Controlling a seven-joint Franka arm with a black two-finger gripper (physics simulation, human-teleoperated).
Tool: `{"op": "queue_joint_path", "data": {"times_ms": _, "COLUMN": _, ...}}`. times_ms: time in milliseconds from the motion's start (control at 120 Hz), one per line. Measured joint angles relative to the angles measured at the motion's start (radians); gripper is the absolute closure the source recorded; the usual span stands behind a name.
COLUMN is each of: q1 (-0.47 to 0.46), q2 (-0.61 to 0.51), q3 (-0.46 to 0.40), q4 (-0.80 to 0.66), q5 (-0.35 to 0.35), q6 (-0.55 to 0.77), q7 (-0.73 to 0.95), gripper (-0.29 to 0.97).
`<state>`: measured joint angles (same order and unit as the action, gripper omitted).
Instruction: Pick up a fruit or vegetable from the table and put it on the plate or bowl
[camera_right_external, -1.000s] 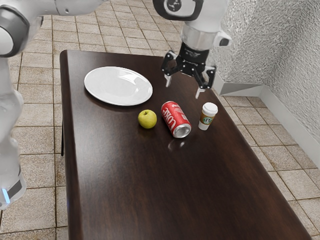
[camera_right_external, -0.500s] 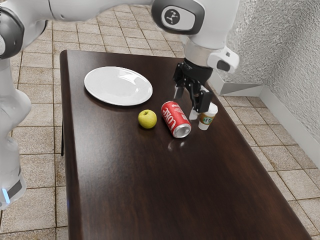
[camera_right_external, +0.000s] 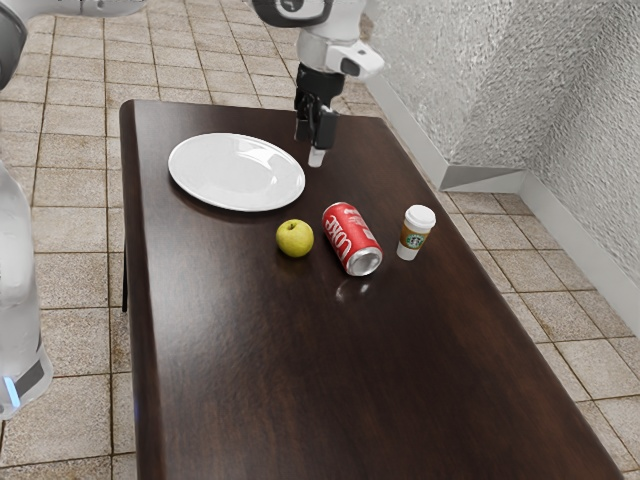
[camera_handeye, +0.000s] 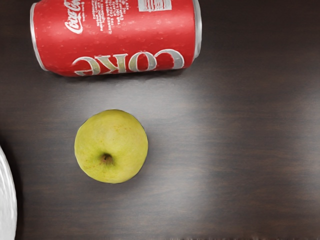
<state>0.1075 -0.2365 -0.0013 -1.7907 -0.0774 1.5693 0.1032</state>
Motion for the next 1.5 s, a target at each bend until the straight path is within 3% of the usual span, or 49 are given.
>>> {"op": "queue_joint_path", "data": {"times_ms": 175, "q1": 0.033, "q2": -0.091, "q3": -0.012, "q4": -0.154, "q5": -0.012, "q6": 0.098, "q7": 0.121, "gripper": 0.0}}
{"op": "queue_joint_path", "data": {"times_ms": 525, "q1": 0.057, "q2": -0.053, "q3": -0.007, "q4": -0.271, "q5": -0.076, "q6": 0.26, "q7": 0.255, "gripper": 0.0}}
{"op": "queue_joint_path", "data": {"times_ms": 758, "q1": 0.061, "q2": -0.066, "q3": -0.006, "q4": -0.298, "q5": -0.088, "q6": 0.294, "q7": 0.199, "gripper": 0.0}}
{"op": "queue_joint_path", "data": {"times_ms": 925, "q1": 0.115, "q2": -0.057, "q3": -0.006, "q4": -0.311, "q5": -0.092, "q6": 0.303, "q7": 0.146, "gripper": 0.0}}
{"op": "queue_joint_path", "data": {"times_ms": 1500, "q1": 0.108, "q2": -0.051, "q3": -0.02, "q4": -0.407, "q5": -0.104, "q6": 0.377, "q7": -0.059, "gripper": 0.0}}
